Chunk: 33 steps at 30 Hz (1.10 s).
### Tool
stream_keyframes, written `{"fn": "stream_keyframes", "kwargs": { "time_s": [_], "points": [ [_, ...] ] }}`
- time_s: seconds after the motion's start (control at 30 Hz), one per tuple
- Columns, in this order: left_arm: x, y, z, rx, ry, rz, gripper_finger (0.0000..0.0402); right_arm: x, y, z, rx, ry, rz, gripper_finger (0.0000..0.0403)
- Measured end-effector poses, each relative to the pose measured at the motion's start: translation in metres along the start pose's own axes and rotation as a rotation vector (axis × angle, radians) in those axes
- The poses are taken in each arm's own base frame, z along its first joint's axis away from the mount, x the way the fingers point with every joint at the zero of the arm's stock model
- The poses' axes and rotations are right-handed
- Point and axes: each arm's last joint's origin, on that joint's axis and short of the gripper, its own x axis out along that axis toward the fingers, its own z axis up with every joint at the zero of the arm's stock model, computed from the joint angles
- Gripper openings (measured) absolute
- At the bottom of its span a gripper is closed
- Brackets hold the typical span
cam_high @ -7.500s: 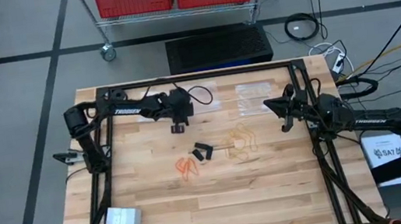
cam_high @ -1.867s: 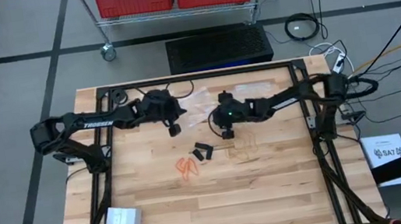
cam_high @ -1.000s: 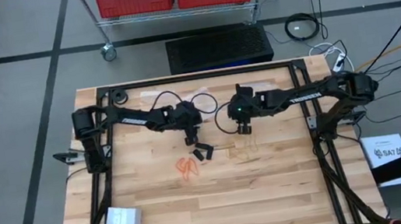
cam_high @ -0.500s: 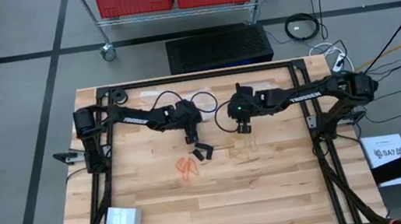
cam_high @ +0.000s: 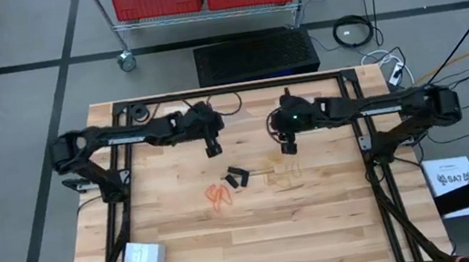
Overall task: Sort rubber bands
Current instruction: Open the middle transparent zip bag
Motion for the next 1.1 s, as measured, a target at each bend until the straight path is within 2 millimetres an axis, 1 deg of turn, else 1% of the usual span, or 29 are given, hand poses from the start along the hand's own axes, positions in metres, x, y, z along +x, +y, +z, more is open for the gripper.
{"fn": "stream_keyframes", "kwargs": {
  "time_s": [0.1,0.23,0.3,0.4,0.47,0.53,0.67,0.83,0.9,1.0,1.1],
  "points": [
    [-0.011,0.001,0.005,-0.005,-0.049,-0.032,0.0001,0.001,0.000,0.007,-0.004,-0.073,-0.013,0.0130],
    [-0.025,0.004,0.009,-0.009,-0.097,-0.031,0.0001,0.004,0.000,0.022,-0.031,-0.221,-0.037,0.0130],
    [-0.028,0.005,0.010,-0.009,-0.103,-0.031,0.0001,0.003,-0.001,0.028,-0.029,-0.288,-0.054,0.0131],
    [-0.030,0.005,0.011,-0.010,-0.110,-0.030,0.0000,0.002,-0.003,0.033,-0.029,-0.340,-0.069,0.0143],
    [-0.030,0.005,0.011,-0.010,-0.109,-0.031,0.0000,0.004,-0.003,0.038,-0.037,-0.385,-0.078,0.0156],
    [-0.030,0.005,0.011,-0.009,-0.110,-0.031,0.0000,0.011,-0.002,0.040,-0.053,-0.404,-0.059,0.0169],
    [-0.030,0.005,0.012,-0.009,-0.120,-0.029,0.0000,0.028,-0.002,0.054,-0.084,-0.361,-0.029,0.0182],
    [-0.030,0.004,0.012,-0.008,-0.123,-0.039,0.0000,0.050,-0.008,0.080,-0.150,-0.251,-0.016,0.0178],
    [-0.030,0.004,0.012,-0.008,-0.124,-0.041,0.0000,0.058,-0.011,0.087,-0.173,-0.185,-0.004,0.0175],
    [-0.030,0.004,0.012,-0.006,-0.126,-0.041,0.0000,0.073,-0.016,0.092,-0.199,-0.082,0.016,0.0166],
    [-0.030,0.004,0.012,0.000,-0.129,-0.042,0.0000,0.085,-0.018,0.093,-0.207,-0.015,0.032,0.0144]
  ]
}}
